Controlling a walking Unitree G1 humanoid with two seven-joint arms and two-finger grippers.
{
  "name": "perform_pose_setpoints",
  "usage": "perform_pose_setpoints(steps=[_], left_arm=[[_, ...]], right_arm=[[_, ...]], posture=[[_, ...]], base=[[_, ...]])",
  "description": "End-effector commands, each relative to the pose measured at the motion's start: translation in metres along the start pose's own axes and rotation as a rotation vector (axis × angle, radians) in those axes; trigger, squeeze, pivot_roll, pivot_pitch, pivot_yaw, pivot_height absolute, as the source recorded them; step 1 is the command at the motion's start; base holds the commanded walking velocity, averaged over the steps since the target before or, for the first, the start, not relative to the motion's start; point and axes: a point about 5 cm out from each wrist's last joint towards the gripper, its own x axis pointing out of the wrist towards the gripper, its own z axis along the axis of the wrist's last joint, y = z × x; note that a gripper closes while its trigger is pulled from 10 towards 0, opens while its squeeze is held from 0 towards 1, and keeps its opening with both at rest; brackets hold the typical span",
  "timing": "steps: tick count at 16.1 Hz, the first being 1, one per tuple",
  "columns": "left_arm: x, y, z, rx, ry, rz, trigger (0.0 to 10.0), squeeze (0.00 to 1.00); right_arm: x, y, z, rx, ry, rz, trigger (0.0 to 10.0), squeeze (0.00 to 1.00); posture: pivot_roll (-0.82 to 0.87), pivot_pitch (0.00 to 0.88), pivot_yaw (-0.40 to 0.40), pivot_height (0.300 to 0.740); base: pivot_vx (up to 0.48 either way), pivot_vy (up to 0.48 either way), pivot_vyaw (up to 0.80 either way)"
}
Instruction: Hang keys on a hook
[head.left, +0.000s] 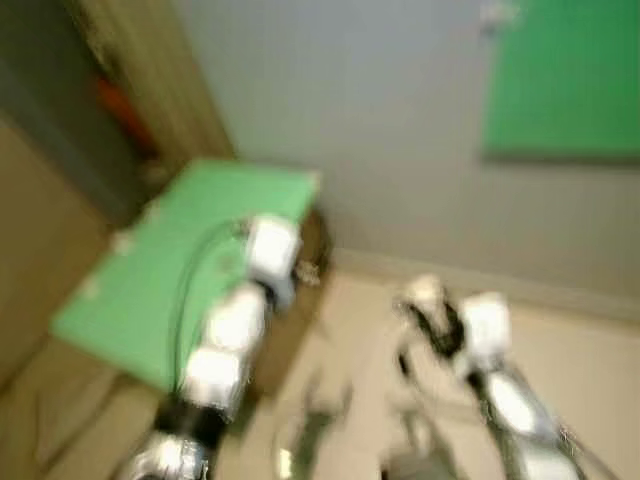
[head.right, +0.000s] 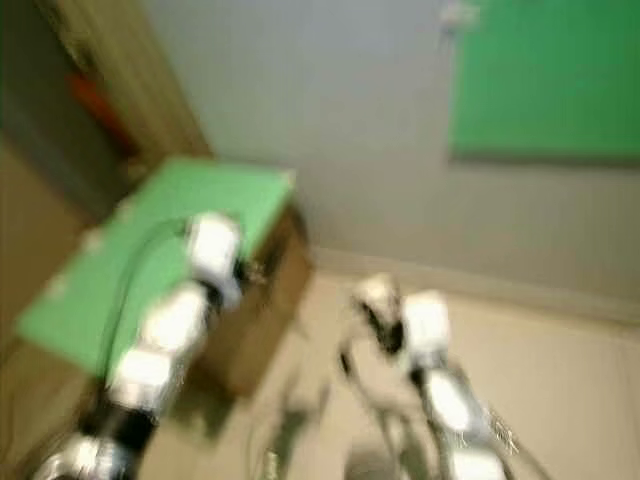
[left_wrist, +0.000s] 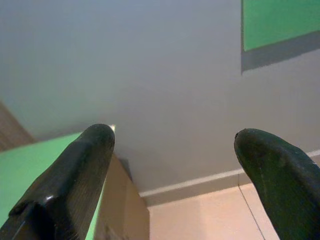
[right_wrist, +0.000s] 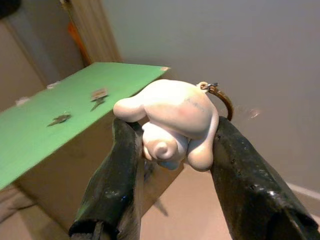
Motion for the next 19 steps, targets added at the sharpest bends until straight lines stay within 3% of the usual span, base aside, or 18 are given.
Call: perform_pose_setpoints(steps=[1,4,8,9,12,13,15,17,19], left_arm=[[-0.002,0.014,0.003,0.034,-0.005,0.026,10.0,0.0],[-0.001,0.013,-0.002,0.048,0.029,0.028,10.0,0.0],[-0.002,0.018,-0.009,0.066,0.07,0.077,10.0,0.0],[-0.006,0.023,-0.012,0.002,0.057,0.116,10.0,0.0],[-0.028,0.033,-0.031,-0.052,0.056,0.219,10.0,0.0],[-0.049,0.028,-0.051,-0.075,0.098,0.265,10.0,0.0],[-0.063,0.017,-0.063,-0.099,0.12,0.275,10.0,0.0],[-0.071,0.006,-0.068,-0.13,0.121,0.294,10.0,0.0],[-0.067,0.007,-0.061,-0.131,0.087,0.313,10.0,0.0]], right_arm=[[0.006,0.012,0.007,0.009,-0.04,0.034,0.0,0.0],[0.007,0.01,0.005,0.012,-0.028,0.025,0.0,0.0],[0.01,0.009,0.006,0.008,-0.026,0.025,0.0,0.0],[0.012,0.007,0.007,-0.001,-0.025,0.024,0.0,0.0],[0.014,-0.002,0.01,-0.038,-0.019,0.028,0.0,0.0],[0.016,-0.013,0.016,-0.073,-0.011,0.05,0.0,0.0],[0.019,-0.021,0.02,-0.095,0.0,0.073,0.0,0.0],[0.032,-0.027,0.025,-0.109,0.011,0.108,0.0,0.0],[0.039,-0.027,0.028,-0.108,0.004,0.113,0.0,0.0]], posture=[[-0.31,0.0,0.208,0.74],[-0.31,0.0,0.214,0.74],[-0.31,0.0,0.217,0.74],[-0.31,0.0,0.214,0.74],[-0.3,0.0,0.163,0.74],[-0.28,0.004,0.119,0.74],[-0.26,0.008,0.087,0.74],[-0.22,0.0,0.057,0.74],[-0.21,0.0,0.047,0.74]], base=[[0.48,0.0,0.0],[0.42,0.0,-0.74],[0.0,0.0,-0.74],[0.0,0.0,-0.74],[0.0,0.0,-0.75],[0.0,0.0,-0.77],[0.0,0.0,-0.78],[0.0,0.0,-0.78],[0.0,0.0,-0.79]])
